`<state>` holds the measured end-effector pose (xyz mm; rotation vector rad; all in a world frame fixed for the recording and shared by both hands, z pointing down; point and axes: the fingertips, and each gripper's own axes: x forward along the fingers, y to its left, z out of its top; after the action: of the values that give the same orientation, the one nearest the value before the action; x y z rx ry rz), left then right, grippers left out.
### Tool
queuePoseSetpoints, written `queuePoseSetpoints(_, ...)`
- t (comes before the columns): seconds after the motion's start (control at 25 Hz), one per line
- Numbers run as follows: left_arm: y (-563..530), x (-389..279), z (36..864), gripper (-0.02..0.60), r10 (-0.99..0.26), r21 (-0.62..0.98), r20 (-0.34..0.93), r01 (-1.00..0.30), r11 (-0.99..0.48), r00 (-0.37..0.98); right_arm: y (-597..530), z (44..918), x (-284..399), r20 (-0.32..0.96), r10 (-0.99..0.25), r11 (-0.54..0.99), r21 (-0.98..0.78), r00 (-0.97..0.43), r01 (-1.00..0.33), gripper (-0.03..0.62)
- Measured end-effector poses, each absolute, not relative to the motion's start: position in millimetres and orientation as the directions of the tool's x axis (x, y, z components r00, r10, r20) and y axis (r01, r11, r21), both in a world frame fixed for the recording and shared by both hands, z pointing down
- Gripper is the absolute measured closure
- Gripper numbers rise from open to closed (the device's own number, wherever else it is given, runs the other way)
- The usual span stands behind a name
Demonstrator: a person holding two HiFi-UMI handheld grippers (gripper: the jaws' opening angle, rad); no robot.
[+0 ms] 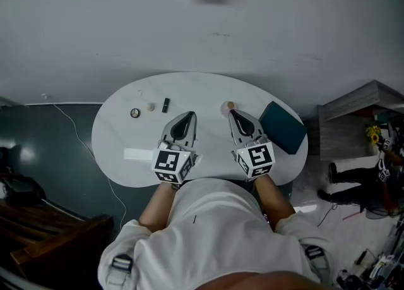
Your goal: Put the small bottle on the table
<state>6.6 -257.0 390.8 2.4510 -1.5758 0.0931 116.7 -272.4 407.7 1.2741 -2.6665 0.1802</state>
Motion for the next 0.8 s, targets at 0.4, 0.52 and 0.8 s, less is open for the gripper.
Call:
queuePoseSetpoints(0.4,-257,-2,371,0.569,-0.913,0.106,0.114,-0.918,-0.382,0.393,-275,378,118,0.145,-0.798,0.594,0.026,-0.584,-0.804,0.595)
queuePoseSetpoints(0.52,-256,-2,372,0.569,-0.912,0.105,0.116,-0.918,-0.382,0.393,-277,377,123,0.146,-0.810,0.577,0.029,-0.568,-0.816,0.595)
queuePoseSetpoints(0.8,-259,0,373,0.569,-0.906,0.099,0.115,-0.912,-0.397,0.407,-282,378,132,0.160,-0.828,0.549,0.040,-0.538,-0.835,0.595)
